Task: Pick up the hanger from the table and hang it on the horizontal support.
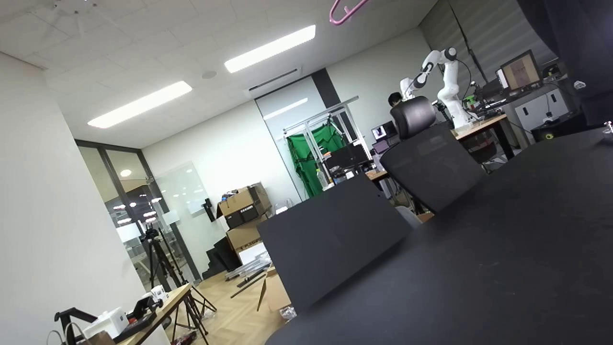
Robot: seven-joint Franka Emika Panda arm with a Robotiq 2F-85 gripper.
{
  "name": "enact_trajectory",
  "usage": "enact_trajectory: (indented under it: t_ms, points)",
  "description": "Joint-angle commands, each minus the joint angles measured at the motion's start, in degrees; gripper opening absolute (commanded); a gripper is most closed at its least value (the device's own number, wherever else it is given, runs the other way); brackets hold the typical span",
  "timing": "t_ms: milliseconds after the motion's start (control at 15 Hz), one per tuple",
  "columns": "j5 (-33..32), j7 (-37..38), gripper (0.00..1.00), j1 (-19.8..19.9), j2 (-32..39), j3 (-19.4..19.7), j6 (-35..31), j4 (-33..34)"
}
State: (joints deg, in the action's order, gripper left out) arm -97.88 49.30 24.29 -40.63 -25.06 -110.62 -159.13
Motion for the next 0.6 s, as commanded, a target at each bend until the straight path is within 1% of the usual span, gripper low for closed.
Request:
enact_trajectory:
  t_ms: [0,133,200,267,333,400,533]
  points:
    - [-1.3,1.4,0.02,0.7,1.4,-1.9,1.7,0.0]
    - [-1.7,0.3,0.02,0.3,1.7,-1.1,-0.8,0.0]
    - [-2.0,-1.0,0.02,-0.9,1.4,1.5,-6.5,0.0]
    - [-0.2,-0.4,0.08,0.1,1.5,-1.0,-2.1,0.0]
    - [-0.3,-0.6,0.08,0.0,1.5,-0.3,-4.5,0.0]
    - [-0.4,-0.8,0.08,-0.1,1.5,0.2,-5.6,0.0]
    - [-0.7,-0.9,0.08,-0.3,1.5,0.6,-6.0,0.0]
